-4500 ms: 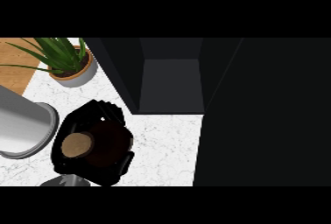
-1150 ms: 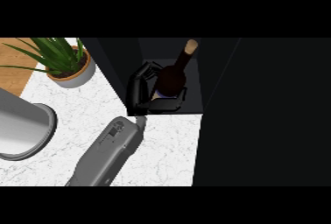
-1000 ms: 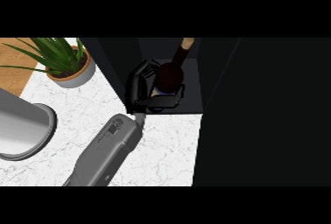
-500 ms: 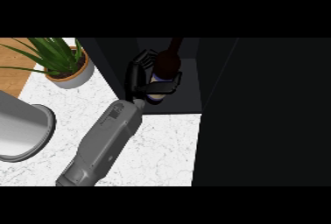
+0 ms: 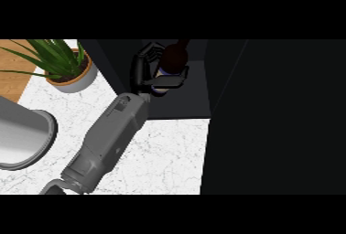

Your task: Pick up the wine, place it into the cabinet and close the cabinet

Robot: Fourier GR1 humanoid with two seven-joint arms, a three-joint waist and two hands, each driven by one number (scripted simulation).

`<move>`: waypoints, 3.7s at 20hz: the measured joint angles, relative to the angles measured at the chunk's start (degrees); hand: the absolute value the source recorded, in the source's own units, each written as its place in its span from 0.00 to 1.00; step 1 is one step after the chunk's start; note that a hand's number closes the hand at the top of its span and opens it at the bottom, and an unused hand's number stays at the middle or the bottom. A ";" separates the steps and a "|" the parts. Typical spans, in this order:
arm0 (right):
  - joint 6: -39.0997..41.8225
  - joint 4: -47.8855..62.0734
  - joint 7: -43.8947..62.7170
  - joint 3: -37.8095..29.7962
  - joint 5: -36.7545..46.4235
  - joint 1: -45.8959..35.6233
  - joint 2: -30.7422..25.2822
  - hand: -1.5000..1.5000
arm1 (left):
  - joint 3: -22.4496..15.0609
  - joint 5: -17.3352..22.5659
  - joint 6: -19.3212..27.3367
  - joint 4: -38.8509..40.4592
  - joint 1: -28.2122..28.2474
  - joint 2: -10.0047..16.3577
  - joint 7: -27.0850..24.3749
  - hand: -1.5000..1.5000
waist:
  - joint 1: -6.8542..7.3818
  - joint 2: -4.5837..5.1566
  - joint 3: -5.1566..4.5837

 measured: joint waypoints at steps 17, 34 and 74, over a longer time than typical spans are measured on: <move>0.63 0.65 -0.01 0.06 -0.55 -0.95 0.49 0.00 | 9.24 2.21 -2.36 15.46 -9.14 -0.57 -8.18 1.00 | -1.20 0.25 0.14; 0.87 0.94 -0.19 2.62 -0.60 -0.68 1.24 0.00 | 13.52 4.21 -4.26 22.71 -12.22 -0.51 -12.10 0.00 | -2.10 0.54 0.15; -0.38 1.54 -0.53 4.05 -0.80 -2.00 1.43 0.00 | 13.03 -0.62 -7.08 26.30 -9.65 -0.57 -17.77 0.00 | -2.94 1.14 0.01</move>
